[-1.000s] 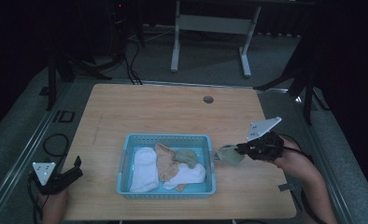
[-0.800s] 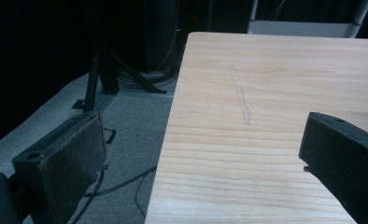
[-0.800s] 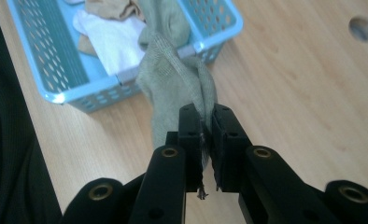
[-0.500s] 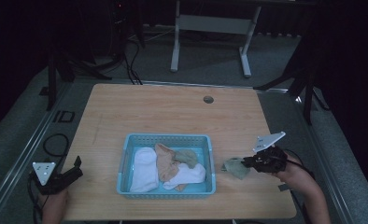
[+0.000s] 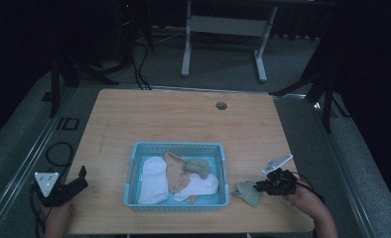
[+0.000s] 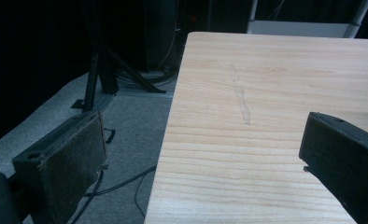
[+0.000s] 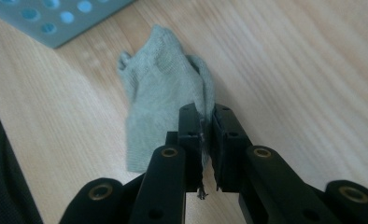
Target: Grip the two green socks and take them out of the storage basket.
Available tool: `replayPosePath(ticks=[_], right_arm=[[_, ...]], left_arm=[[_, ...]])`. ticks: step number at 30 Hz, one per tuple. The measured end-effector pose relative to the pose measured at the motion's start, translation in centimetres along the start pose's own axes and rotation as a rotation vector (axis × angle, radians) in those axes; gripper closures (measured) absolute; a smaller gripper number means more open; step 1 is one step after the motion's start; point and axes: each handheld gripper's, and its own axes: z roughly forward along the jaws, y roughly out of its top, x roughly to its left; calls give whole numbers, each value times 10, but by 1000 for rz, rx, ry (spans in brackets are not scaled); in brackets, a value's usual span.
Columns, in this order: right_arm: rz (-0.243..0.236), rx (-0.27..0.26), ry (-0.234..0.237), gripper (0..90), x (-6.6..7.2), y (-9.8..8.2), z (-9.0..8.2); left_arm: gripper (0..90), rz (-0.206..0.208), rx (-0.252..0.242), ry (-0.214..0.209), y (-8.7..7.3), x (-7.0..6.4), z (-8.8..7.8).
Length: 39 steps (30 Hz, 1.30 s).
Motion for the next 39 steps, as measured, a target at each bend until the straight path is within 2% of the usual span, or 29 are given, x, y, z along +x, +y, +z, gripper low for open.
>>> replayPosePath(ticks=[3, 7, 10, 12, 19, 25, 31, 39], right_arm=[[30, -4, 1, 824, -5, -5, 4], [41, 2, 0, 810, -6, -7, 7], [59, 18, -13, 717, -8, -6, 6], [71, 15, -39, 695, -10, -3, 2], [32, -28, -67, 645, -9, 17, -21], [-2, -45, -58, 632, -6, 37, -32], [-20, -57, -51, 632, -2, 55, -36], [-33, -47, -53, 632, 0, 74, -35]], left_arm=[[4, 0, 1, 0, 0, 0, 0], [4, 0, 0, 1, 0, 0, 0], [4, -1, 0, 1, 0, 0, 0], [4, 0, 0, 1, 0, 0, 0], [3, 0, 0, 0, 0, 0, 0], [3, 1, 0, 1, 0, 0, 0], [4, 0, 0, 1, 0, 0, 0], [4, -1, 0, 0, 0, 0, 0]])
